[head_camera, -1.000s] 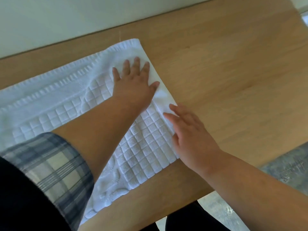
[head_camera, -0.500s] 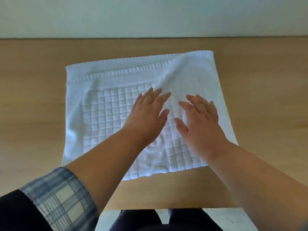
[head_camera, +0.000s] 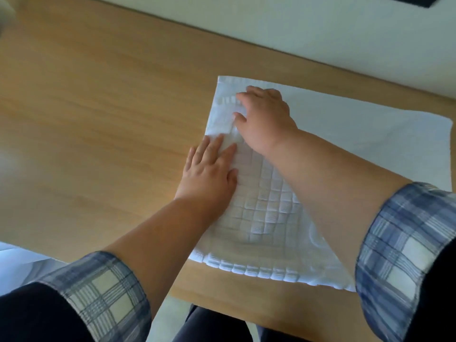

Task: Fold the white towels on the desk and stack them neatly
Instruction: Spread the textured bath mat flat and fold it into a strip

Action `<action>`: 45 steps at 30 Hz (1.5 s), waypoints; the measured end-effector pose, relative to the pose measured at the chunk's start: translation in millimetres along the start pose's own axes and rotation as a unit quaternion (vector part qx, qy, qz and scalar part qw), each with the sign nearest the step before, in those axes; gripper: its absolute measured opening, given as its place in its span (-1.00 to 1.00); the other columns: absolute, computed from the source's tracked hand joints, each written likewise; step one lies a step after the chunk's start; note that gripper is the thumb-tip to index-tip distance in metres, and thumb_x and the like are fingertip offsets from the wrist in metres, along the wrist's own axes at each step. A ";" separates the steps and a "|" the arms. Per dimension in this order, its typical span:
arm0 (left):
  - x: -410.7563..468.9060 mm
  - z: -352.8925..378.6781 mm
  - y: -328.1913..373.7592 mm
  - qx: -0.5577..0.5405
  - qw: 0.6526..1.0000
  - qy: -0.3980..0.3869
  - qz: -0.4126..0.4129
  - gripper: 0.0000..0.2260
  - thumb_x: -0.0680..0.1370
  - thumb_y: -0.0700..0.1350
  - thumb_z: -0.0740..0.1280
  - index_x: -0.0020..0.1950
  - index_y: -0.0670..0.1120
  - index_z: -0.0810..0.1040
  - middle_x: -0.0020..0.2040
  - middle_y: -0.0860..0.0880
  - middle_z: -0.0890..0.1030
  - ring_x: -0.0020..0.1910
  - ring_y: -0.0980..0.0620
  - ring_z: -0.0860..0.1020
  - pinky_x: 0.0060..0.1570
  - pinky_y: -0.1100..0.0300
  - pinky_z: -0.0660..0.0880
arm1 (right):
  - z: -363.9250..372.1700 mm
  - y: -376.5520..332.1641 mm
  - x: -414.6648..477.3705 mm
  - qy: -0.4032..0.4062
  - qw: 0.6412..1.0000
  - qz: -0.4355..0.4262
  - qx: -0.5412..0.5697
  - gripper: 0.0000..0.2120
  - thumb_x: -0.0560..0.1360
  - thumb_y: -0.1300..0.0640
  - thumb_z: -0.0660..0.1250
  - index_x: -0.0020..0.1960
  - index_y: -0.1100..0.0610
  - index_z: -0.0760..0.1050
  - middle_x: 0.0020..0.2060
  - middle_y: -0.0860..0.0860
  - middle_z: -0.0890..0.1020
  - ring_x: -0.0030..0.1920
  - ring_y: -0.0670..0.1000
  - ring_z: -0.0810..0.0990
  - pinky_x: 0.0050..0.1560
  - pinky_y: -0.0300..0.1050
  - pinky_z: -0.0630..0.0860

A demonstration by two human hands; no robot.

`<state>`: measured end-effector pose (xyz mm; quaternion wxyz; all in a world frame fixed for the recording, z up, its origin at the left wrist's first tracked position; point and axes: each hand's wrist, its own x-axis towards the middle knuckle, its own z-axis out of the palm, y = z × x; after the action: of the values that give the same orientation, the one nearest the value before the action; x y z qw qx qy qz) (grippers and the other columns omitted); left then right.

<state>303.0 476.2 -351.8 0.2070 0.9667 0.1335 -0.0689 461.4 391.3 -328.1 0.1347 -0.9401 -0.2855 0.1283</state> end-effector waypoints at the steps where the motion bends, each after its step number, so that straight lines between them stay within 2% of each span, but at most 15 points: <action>1: -0.3 1.6 -1.5 0.004 1.000 0.003 0.006 -0.50 0.64 0.09 0.08 0.59 0.09 0.12 0.63 0.01 -0.02 0.59 0.02 -0.14 0.53 0.06 -0.25 | 2.0 -0.9 7.4 -0.006 1.000 0.005 -0.013 -0.60 0.62 -0.06 0.18 0.42 0.02 0.41 0.44 -0.01 0.38 0.41 0.18 0.28 0.33 0.05 0.27; 4: -1.0 1.7 -3.6 -0.042 0.999 0.024 0.004 -0.52 0.64 0.05 0.13 0.57 0.07 0.19 0.62 0.01 0.05 0.59 0.01 -0.07 0.53 0.09 -0.21 | 4.0 -1.1 20.9 0.017 0.999 0.025 -0.034 -0.69 0.60 0.03 0.19 0.30 0.04 0.48 0.28 0.04 0.48 0.30 0.19 0.35 0.21 0.03 0.31; 9: 4.6 -14.5 -7.5 -0.213 0.966 0.073 -0.128 -0.45 0.59 0.01 0.29 0.55 0.03 0.21 0.45 0.03 0.30 0.41 0.00 0.27 0.42 0.10 0.18 | -1.0 0.1 27.6 0.047 0.996 0.061 -0.054 -0.82 0.57 0.01 0.22 0.03 -0.03 0.60 0.10 0.02 0.49 0.26 0.18 0.35 0.12 -0.03 0.23; 12: 12.0 -25.8 -14.8 -0.259 0.953 0.023 -0.157 -0.46 0.54 0.13 0.34 0.49 0.09 0.28 0.27 0.13 0.35 0.10 0.16 0.50 0.09 0.28 0.42 | -7.4 -1.7 21.0 0.121 0.990 0.070 -0.002 -0.79 0.59 -0.01 0.24 0.09 -0.02 0.62 0.02 0.00 0.55 0.16 0.13 0.49 0.06 -0.07 0.34; 15: 9.0 -27.7 -22.2 -0.270 0.948 -0.031 -0.166 -0.48 0.49 0.23 0.36 0.42 0.17 0.35 0.21 0.14 0.40 -0.07 0.34 0.43 -0.22 0.45 0.26 | -14.8 -8.9 15.5 0.161 0.981 0.073 0.078 -0.75 0.61 -0.02 0.21 0.17 -0.02 0.60 -0.05 -0.07 0.66 -0.04 0.01 0.56 -0.09 -0.16 0.36; 20: 5.1 -28.5 -28.3 -0.256 0.946 -0.052 -0.190 -0.50 0.49 0.25 0.36 0.35 0.10 0.39 0.16 0.14 0.45 -0.10 0.29 0.45 -0.25 0.36 0.35 | -22.7 -17.1 38.5 0.176 0.980 0.076 0.047 -0.79 0.59 0.01 0.17 -0.10 0.06 0.52 -0.28 -0.06 0.55 -0.21 0.04 0.47 -0.24 -0.10 0.33; 22: 6.4 -30.6 -29.8 -0.228 0.953 -0.064 -0.189 -0.67 0.51 0.26 0.31 0.11 0.06 0.50 0.04 0.11 0.53 -0.21 0.23 0.49 -0.36 0.32 0.35 | -22.9 -13.9 55.3 0.155 0.984 0.091 0.014 -0.79 0.60 0.02 0.16 -0.03 0.05 0.55 -0.18 -0.04 0.60 -0.17 0.05 0.45 -0.18 -0.13 0.31; 24: 3.4 -32.7 -33.6 -0.216 0.955 -0.076 -0.187 -0.69 0.52 0.28 0.26 -0.13 0.05 0.49 -0.22 0.08 0.59 -0.37 0.16 0.53 -0.45 0.24 0.39 | -17.9 -9.9 67.6 0.125 0.987 0.102 -0.012 -0.79 0.60 0.04 0.16 0.01 0.04 0.56 -0.10 -0.01 0.62 -0.14 0.07 0.45 -0.15 -0.13 0.31; 26: -3.2 -34.9 -39.6 -0.206 0.956 -0.093 -0.186 -0.68 0.52 0.31 0.22 -0.21 0.08 0.46 -0.35 0.10 0.57 -0.43 0.18 0.52 -0.46 0.22 0.38 | -9.6 -7.1 74.2 0.094 0.990 0.104 -0.028 -0.80 0.60 0.05 0.15 -0.02 0.05 0.54 -0.12 0.00 0.60 -0.12 0.09 0.47 -0.16 -0.13 0.29; 34: -24.7 -38.0 -49.4 -0.090 0.968 -0.171 -0.160 -0.64 0.58 0.32 0.06 -0.07 0.08 0.44 -0.22 0.10 0.58 -0.26 0.11 0.54 -0.34 0.15 0.42 | 3.7 -5.9 79.8 0.117 0.984 0.134 0.003 -0.76 0.61 0.06 0.11 0.11 0.08 0.52 0.03 0.04 0.61 0.06 0.16 0.56 -0.08 -0.09 0.34; 37: -29.4 -41.8 -43.2 -0.038 0.975 -0.128 -0.176 -0.73 0.58 0.27 0.15 0.03 0.09 0.31 -0.13 0.11 0.57 -0.23 0.06 0.53 -0.29 0.12 0.42 | 4.2 -16.1 67.6 0.106 0.986 0.114 0.055 -0.64 0.62 0.08 0.14 0.41 0.01 0.41 0.31 -0.02 0.54 0.31 0.09 0.47 0.23 -0.01 0.38; 39: -34.4 -42.2 -33.8 0.034 0.994 -0.008 -0.102 -0.61 0.53 0.17 0.32 0.23 0.05 0.28 0.05 -0.01 0.55 -0.05 -0.08 0.57 -0.16 0.07 0.47 | 2.4 -19.5 42.9 0.107 0.987 0.075 0.094 -0.54 0.62 0.12 0.18 0.52 0.03 0.30 0.43 -0.02 0.43 0.42 0.06 0.37 0.39 0.01 0.31; 41: -34.5 -39.1 -15.8 0.046 0.994 0.100 0.005 -0.50 0.46 0.04 0.41 0.33 -0.06 0.36 0.17 -0.13 0.51 0.09 -0.18 0.55 -0.02 -0.07 0.53 | 1.6 -13.8 5.7 0.134 0.983 0.038 0.122 -0.55 0.61 0.21 0.18 0.49 0.09 0.35 0.45 0.03 0.42 0.45 0.07 0.35 0.45 0.04 0.26; 43: -26.2 -29.8 5.3 -0.001 0.989 0.111 0.100 -0.54 0.48 -0.02 0.37 0.35 -0.08 0.43 0.26 -0.12 0.51 0.19 -0.16 0.52 0.13 -0.07 0.50 | 4.0 0.6 -35.1 0.141 0.982 0.037 0.122 -0.59 0.59 0.28 0.18 0.43 0.13 0.43 0.42 0.07 0.44 0.46 0.10 0.35 0.45 0.14 0.26; 45: -19.0 -15.0 22.5 -0.021 0.989 0.044 0.143 -0.49 0.54 0.00 0.29 0.47 -0.08 0.36 0.42 -0.13 0.44 0.39 -0.13 0.42 0.36 0.00 0.32 | 8.9 21.0 -68.2 0.117 0.986 0.062 0.097 -0.61 0.61 0.22 0.18 0.43 0.09 0.43 0.45 0.06 0.41 0.51 0.12 0.27 0.48 0.23 0.19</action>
<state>292.6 458.4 -326.1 0.2294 0.9733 0.0044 0.0065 414.3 337.1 -332.0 0.2491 -0.9471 -0.1953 0.0523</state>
